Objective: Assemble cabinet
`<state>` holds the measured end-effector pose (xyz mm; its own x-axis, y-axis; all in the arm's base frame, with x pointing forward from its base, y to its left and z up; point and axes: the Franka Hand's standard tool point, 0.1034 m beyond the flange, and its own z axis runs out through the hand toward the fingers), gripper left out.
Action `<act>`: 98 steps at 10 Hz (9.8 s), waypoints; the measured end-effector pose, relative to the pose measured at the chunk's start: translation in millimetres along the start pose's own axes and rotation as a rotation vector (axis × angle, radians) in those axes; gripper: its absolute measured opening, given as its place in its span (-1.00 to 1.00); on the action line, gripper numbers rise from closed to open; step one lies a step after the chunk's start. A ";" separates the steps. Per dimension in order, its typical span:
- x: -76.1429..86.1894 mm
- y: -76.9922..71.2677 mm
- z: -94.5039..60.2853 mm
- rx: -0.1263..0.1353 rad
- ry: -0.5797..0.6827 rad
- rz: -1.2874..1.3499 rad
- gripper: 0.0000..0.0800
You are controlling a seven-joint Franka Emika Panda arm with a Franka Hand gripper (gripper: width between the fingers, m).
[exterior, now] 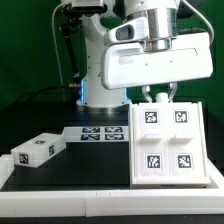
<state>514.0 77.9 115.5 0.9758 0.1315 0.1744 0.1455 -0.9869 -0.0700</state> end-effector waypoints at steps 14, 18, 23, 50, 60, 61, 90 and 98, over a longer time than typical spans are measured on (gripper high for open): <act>41.7 -5.6 -21.1 0.012 0.005 -0.002 -0.70; 37.6 -5.4 -18.2 0.010 0.012 0.029 0.15; -54.6 81.1 7.3 -0.048 -0.047 0.003 0.98; -119.1 211.1 22.9 -0.083 -0.148 0.298 0.99; -145.3 228.6 55.9 -0.091 -0.183 0.388 0.99; -147.5 228.8 60.2 -0.094 -0.184 0.385 0.99; 14.8 38.6 -59.4 -0.037 -0.135 0.167 0.40; 54.1 10.8 -50.6 -0.037 -0.118 0.109 0.40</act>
Offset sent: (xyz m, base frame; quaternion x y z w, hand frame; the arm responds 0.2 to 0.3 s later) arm 0.0209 -0.0039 0.0237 -0.0059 -0.0169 -0.0110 0.9998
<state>560.1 69.6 173.9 0.9982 0.0310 0.0513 0.0334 -0.9984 -0.0457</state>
